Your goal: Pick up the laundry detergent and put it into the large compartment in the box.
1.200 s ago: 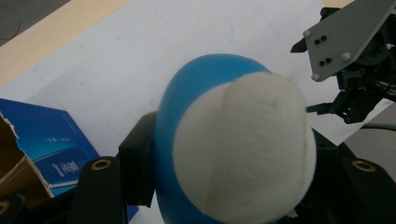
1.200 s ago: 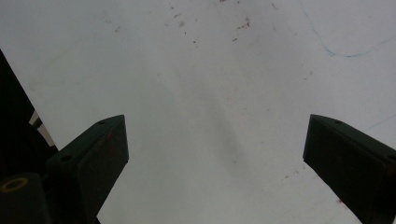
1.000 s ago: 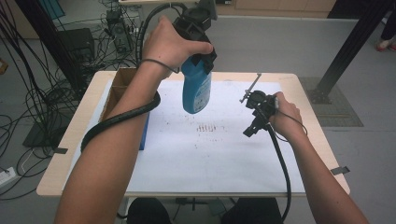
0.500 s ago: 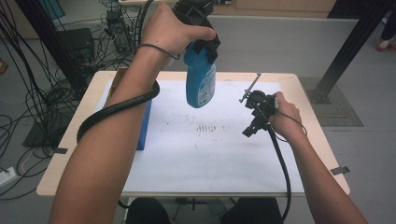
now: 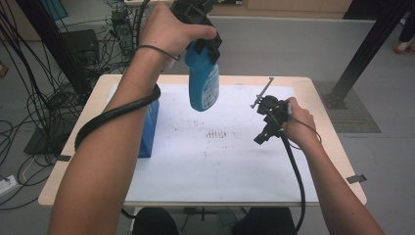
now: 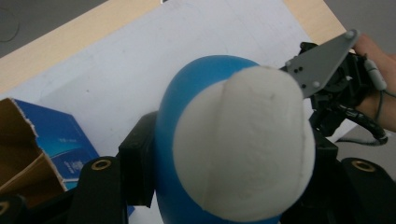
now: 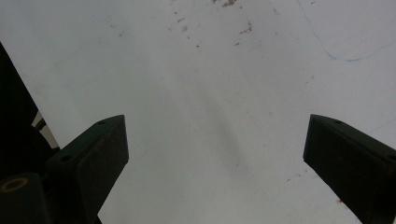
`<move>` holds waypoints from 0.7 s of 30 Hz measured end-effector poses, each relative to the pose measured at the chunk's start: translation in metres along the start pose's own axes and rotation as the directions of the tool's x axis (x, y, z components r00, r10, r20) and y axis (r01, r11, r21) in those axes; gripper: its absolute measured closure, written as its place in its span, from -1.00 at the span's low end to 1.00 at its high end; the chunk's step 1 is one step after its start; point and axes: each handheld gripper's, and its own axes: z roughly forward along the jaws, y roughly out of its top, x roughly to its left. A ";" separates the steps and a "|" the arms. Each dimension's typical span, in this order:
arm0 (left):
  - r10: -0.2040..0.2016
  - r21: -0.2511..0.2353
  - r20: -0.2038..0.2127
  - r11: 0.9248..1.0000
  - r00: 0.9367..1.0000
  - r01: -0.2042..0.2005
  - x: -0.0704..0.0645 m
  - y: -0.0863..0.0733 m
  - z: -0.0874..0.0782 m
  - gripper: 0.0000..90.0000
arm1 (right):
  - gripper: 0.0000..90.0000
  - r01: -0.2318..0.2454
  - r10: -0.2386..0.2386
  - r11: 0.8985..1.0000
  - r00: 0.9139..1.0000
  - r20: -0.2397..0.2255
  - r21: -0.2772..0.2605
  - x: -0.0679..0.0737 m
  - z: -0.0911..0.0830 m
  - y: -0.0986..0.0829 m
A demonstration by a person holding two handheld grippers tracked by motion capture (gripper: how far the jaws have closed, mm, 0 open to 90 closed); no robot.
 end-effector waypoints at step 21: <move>-0.218 -0.026 -0.145 0.976 0.965 0.217 0.076 -0.032 -0.015 -0.16 | -0.86 0.015 -0.015 1.000 1.000 -0.004 0.003 -0.001 0.002 0.003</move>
